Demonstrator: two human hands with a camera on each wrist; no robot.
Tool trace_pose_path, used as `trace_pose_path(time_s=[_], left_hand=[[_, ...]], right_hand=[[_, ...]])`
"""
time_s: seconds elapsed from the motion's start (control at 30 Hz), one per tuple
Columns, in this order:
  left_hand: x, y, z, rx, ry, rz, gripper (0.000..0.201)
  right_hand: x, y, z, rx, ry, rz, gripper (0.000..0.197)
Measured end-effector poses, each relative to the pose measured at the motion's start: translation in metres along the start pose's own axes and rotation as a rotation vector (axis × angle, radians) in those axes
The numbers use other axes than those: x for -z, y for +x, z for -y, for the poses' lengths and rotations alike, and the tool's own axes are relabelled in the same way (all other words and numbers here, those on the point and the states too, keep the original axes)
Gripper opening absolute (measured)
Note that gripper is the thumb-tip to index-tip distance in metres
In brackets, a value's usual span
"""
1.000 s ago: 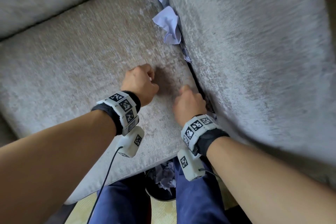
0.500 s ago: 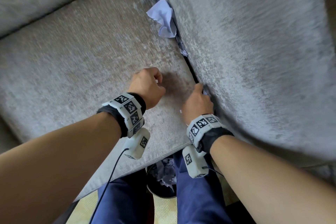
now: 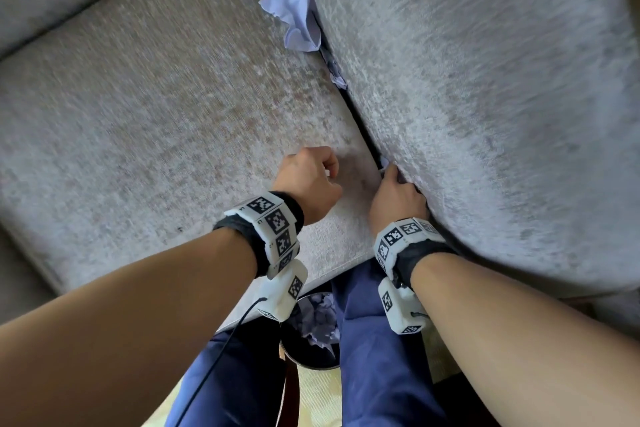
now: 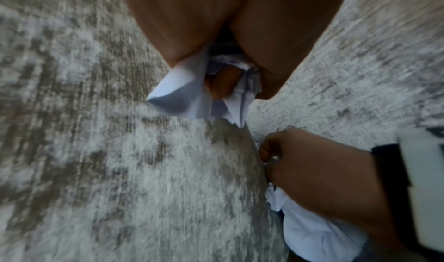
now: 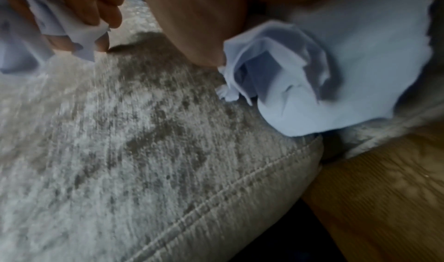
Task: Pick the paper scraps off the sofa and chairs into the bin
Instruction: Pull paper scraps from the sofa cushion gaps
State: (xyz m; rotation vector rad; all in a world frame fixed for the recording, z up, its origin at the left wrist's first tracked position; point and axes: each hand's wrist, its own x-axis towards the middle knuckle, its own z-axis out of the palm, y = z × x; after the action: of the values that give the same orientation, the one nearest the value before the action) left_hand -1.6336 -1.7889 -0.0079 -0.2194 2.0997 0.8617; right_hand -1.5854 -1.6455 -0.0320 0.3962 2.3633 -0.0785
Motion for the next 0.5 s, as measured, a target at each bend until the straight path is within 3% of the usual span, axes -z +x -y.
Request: trace_pose_path(time_s=[0.2,0.5], left_hand=[[-0.002,0.0002,0.0004,0.011,0.009,0.002,0.022],[-0.0047,0.0012,0.0029,-0.004,-0.01,-0.003,0.022]], right_hand=[[0.0015,0.0016,-0.003,0.05,-0.056,0.027,0.044],[-0.0023,0.0035,-0.0008,-0.006,-0.066,0.045,0.036]])
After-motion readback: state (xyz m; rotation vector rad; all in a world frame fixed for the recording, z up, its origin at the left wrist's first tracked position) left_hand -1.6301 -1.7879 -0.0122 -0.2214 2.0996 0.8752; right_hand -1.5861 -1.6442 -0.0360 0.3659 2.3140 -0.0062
